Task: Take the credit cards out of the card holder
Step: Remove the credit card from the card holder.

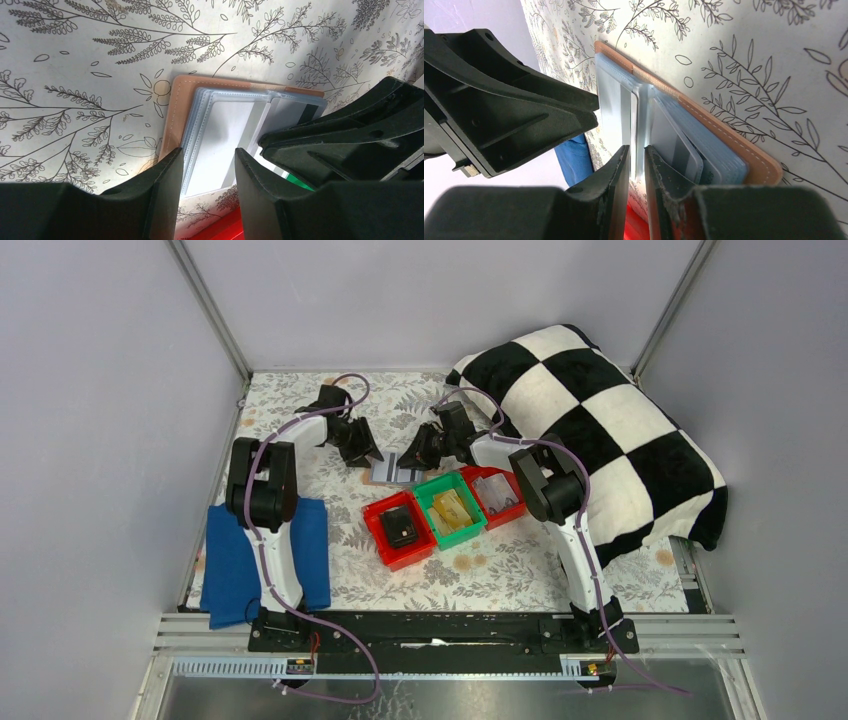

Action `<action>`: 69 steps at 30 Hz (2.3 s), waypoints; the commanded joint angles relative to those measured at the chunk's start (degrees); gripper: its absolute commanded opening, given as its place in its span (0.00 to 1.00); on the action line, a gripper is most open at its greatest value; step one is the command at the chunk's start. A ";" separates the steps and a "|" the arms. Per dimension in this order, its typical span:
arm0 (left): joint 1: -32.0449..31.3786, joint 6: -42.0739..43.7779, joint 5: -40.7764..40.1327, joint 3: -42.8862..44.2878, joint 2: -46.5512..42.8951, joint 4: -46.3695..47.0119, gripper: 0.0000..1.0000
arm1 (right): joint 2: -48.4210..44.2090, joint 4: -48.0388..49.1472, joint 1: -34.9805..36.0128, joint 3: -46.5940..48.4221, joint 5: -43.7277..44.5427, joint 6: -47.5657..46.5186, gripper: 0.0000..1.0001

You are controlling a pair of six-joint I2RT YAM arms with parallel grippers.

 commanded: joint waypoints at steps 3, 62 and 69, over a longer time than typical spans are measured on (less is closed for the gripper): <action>-0.08 0.80 -0.10 -1.22 -5.24 2.82 0.46 | 1.74 -0.75 -0.40 0.52 -0.07 -0.66 0.25; -2.54 1.28 1.08 -2.92 0.45 3.47 0.47 | 1.65 -0.93 -0.42 0.50 0.08 -0.69 0.27; -3.92 1.31 1.93 -2.22 0.06 3.56 0.47 | 1.65 -0.19 -0.46 -0.03 -0.38 -0.04 0.26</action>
